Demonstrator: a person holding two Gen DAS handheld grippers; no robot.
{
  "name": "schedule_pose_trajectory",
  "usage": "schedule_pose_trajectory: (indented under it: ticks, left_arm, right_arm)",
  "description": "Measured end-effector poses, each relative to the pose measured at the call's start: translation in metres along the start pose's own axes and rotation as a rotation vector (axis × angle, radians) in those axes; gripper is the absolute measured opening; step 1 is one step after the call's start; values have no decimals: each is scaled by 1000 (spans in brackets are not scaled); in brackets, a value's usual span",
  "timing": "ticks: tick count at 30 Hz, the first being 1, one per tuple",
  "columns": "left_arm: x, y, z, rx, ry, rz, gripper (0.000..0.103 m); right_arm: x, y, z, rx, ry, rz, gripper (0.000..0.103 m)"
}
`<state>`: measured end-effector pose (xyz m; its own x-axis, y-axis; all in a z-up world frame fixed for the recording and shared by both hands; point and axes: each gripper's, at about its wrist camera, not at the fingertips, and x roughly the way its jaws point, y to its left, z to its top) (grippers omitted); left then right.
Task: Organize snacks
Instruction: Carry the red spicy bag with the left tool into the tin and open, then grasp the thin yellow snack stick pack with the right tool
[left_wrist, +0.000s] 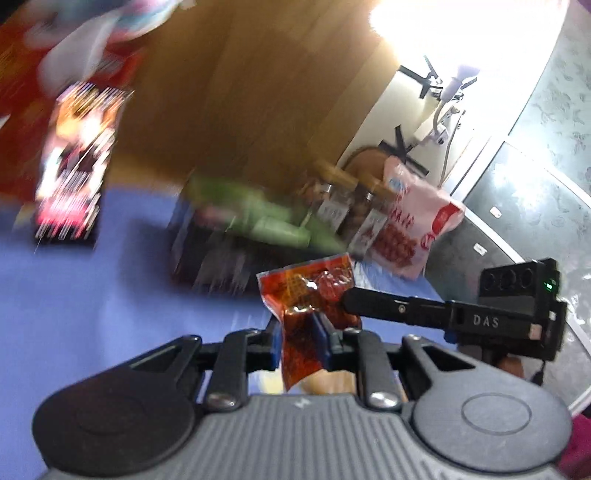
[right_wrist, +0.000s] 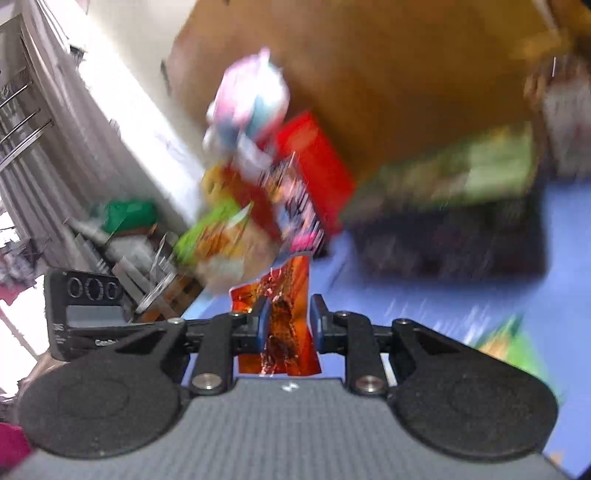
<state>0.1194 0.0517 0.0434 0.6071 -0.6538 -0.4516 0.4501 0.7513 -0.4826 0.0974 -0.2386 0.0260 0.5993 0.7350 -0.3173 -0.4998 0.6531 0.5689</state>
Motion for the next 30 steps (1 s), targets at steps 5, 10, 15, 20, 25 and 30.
schedule_pose_trajectory:
  ticks: [5, 10, 15, 20, 25, 30]
  left_arm:
    - [67, -20, 58, 73, -9, 33, 19]
    - [129, -24, 78, 99, 14, 114, 20]
    - [156, -18, 75, 78, 50, 232, 36]
    - [118, -17, 64, 53, 4, 224, 45]
    - [65, -16, 29, -1, 28, 152, 46]
    - [42, -3, -36, -159, 161, 1, 49]
  right_arm:
    - [0, -35, 44, -15, -126, -118, 26]
    - [19, -74, 62, -3, -146, -232, 30]
    - [23, -90, 53, 27, -144, -311, 43]
    - [-24, -92, 37, 110, -200, -280, 43]
    - [-62, -79, -12, 184, -62, -137, 43]
    - [-75, -57, -64, 193, 39, -165, 43]
